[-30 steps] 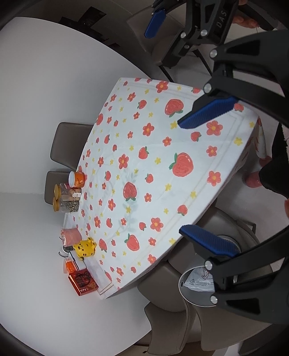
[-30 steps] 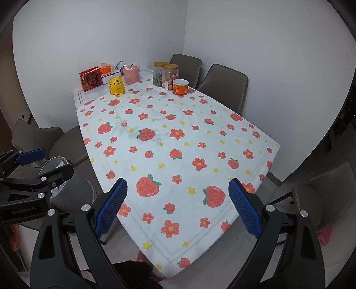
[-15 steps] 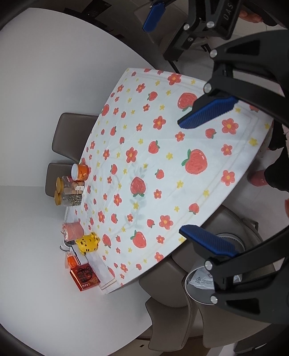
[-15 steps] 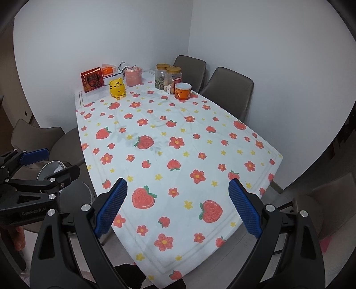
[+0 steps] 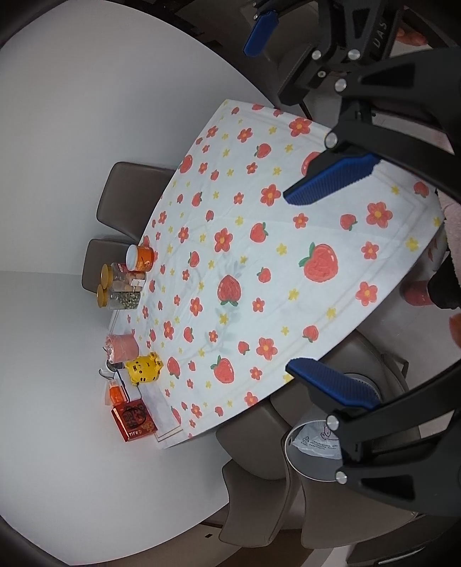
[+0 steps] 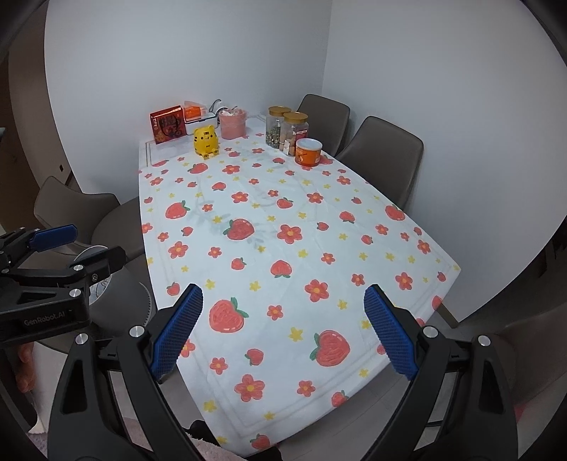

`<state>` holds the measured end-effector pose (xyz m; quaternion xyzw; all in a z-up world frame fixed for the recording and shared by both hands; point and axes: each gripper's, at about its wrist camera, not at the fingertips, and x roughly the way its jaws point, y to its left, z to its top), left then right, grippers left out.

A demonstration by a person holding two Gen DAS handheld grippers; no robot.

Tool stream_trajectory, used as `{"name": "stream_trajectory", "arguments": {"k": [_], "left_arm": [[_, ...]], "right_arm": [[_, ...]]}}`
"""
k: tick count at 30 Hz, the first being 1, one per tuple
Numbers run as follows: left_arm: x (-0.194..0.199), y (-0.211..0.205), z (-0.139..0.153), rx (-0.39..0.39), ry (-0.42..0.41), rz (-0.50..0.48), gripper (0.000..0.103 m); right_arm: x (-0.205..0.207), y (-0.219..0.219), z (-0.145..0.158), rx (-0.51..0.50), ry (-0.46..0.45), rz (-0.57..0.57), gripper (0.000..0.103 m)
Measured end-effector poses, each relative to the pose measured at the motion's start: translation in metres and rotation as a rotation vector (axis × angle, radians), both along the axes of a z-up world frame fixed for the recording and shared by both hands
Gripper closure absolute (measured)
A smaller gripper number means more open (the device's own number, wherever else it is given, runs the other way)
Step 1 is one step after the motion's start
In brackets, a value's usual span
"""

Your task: Collect trash

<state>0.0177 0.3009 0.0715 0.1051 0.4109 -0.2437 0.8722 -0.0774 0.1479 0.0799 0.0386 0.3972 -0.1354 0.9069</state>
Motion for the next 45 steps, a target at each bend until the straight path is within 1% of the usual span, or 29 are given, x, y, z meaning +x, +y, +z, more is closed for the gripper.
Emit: {"name": "stream_trajectory", "arguments": {"k": [6, 17, 30, 34, 45], "left_arm": [[-0.004, -0.003, -0.005, 0.035, 0.022, 0.001, 0.015], [-0.007, -0.010, -0.017, 0.071, 0.073, -0.011, 0.015], [-0.007, -0.010, -0.018, 0.072, 0.073, -0.013, 0.015], [-0.006, -0.009, -0.018, 0.065, 0.065, 0.002, 0.015], [-0.002, -0.004, -0.014, 0.063, 0.062, 0.003, 0.015]], "right_arm": [[0.000, -0.004, 0.000, 0.020, 0.015, 0.015, 0.014], [0.000, -0.010, -0.014, 0.062, 0.064, 0.013, 0.014], [0.000, -0.009, -0.013, 0.061, 0.062, 0.014, 0.014], [0.001, -0.009, -0.010, 0.055, 0.054, 0.015, 0.014], [0.005, -0.007, -0.005, 0.055, 0.056, 0.022, 0.014]]}}
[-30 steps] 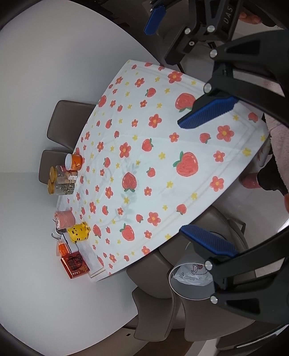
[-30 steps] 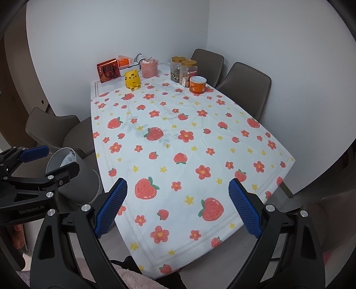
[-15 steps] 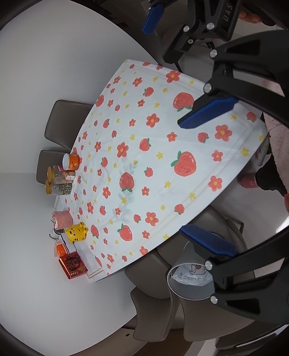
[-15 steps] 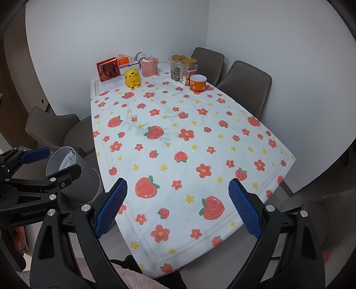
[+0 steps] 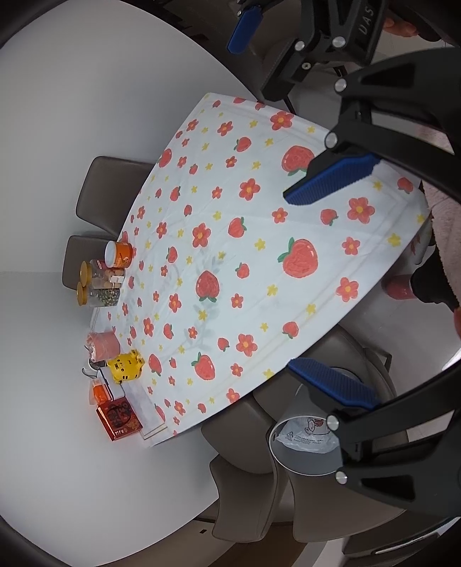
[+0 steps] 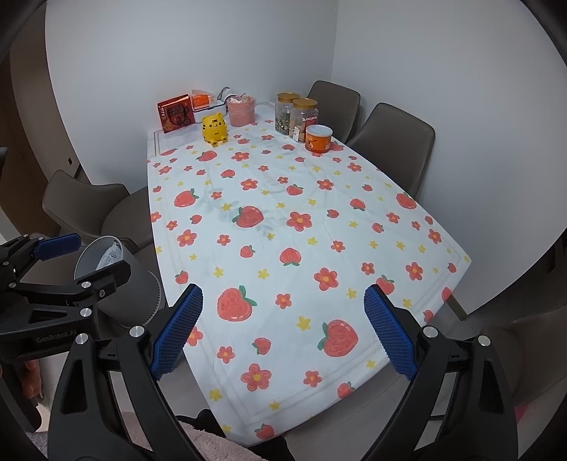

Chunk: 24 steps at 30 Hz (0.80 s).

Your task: Collect trash

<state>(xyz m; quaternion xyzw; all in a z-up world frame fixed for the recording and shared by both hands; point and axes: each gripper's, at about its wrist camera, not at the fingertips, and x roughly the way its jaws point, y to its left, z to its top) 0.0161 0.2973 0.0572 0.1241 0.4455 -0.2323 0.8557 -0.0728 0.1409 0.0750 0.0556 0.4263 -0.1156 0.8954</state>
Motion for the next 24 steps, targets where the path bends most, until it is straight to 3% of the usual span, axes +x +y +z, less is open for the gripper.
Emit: {"name": "stream_trajectory", "arguments": {"k": [24], "left_arm": [[0.0006, 0.0012, 0.0008, 0.000, 0.000, 0.000, 0.015]], "right_arm": [[0.0048, 0.0016, 0.0036, -0.001, -0.001, 0.002, 0.014]]}}
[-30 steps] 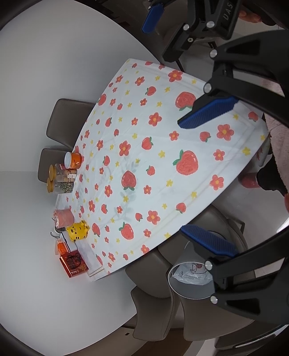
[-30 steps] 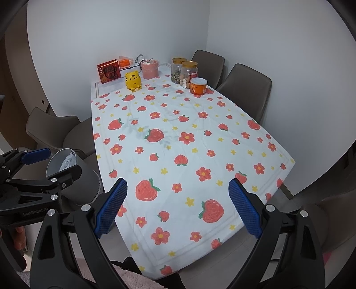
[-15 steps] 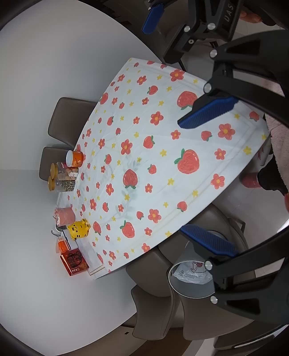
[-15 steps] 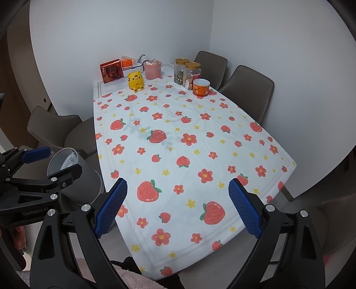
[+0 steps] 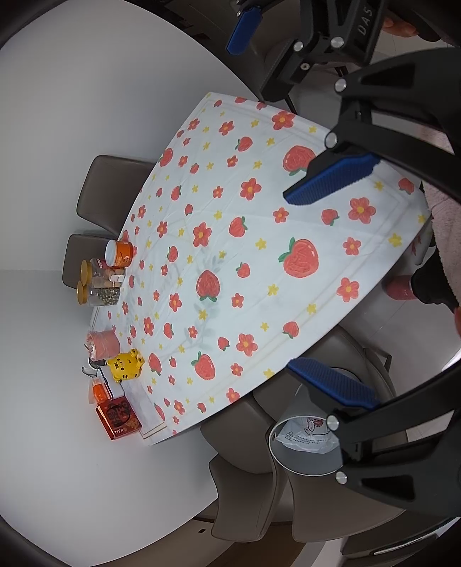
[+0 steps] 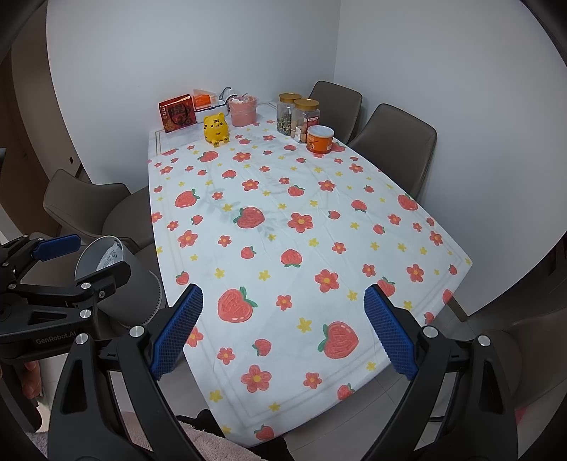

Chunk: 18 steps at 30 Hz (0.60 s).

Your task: Collect trash

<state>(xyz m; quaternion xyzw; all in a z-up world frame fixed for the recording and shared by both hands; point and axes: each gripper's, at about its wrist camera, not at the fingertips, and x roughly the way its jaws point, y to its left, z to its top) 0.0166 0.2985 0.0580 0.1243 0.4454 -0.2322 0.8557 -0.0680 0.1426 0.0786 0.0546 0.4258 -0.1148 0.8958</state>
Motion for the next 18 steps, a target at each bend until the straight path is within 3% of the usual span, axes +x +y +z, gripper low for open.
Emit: {"name": "stream_trajectory", "arguments": {"k": [18], "left_arm": [[0.0069, -0.0006, 0.0046, 0.016, -0.015, 0.016, 0.015]], "right_arm": [[-0.0010, 0.0014, -0.0004, -0.003, 0.000, 0.001, 0.014]]}}
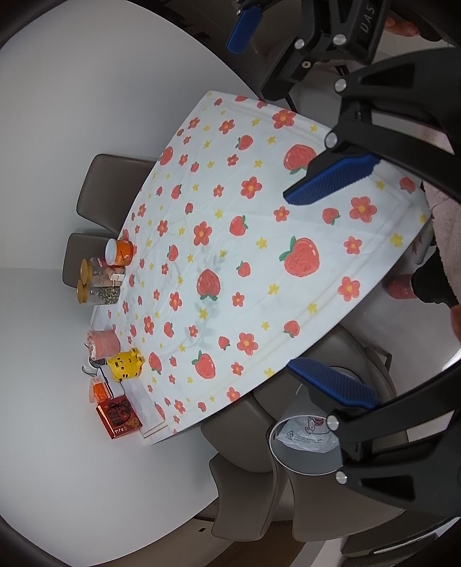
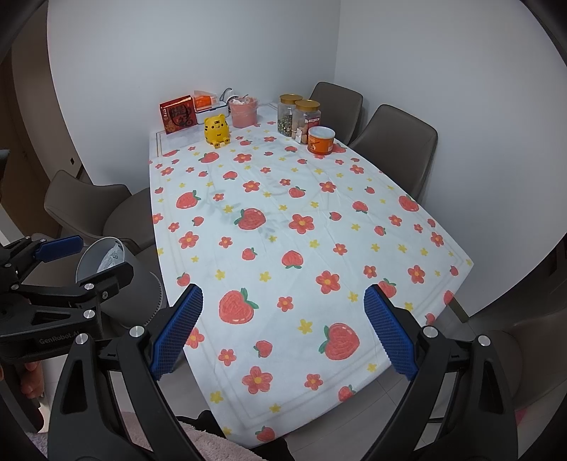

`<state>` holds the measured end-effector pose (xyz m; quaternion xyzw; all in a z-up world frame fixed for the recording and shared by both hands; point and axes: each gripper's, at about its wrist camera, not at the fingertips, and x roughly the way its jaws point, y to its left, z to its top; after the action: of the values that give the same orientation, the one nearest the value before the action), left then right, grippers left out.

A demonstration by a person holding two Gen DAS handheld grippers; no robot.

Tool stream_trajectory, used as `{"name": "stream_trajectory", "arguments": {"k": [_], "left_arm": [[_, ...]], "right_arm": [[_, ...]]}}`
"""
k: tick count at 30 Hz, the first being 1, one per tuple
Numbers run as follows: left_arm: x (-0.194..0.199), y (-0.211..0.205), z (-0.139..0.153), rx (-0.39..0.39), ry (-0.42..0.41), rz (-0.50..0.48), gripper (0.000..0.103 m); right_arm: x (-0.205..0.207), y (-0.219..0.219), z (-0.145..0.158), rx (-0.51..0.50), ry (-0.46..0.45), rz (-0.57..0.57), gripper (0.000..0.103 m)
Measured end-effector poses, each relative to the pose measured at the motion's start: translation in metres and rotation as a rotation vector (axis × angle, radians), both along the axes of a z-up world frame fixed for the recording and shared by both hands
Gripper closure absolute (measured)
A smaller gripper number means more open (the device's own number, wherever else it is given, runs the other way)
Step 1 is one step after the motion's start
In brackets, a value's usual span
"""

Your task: Collect trash

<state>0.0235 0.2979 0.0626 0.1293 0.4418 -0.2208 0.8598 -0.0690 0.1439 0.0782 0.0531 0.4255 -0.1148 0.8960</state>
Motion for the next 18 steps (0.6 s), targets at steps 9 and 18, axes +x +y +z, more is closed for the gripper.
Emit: {"name": "stream_trajectory", "arguments": {"k": [9, 18], "left_arm": [[-0.014, -0.014, -0.001, -0.055, 0.015, -0.047, 0.015], [-0.017, -0.014, 0.002, -0.051, -0.010, -0.011, 0.015]], "right_arm": [[0.006, -0.001, 0.005, 0.003, -0.009, -0.002, 0.014], [0.004, -0.002, 0.005, 0.003, -0.011, -0.001, 0.014]]}}
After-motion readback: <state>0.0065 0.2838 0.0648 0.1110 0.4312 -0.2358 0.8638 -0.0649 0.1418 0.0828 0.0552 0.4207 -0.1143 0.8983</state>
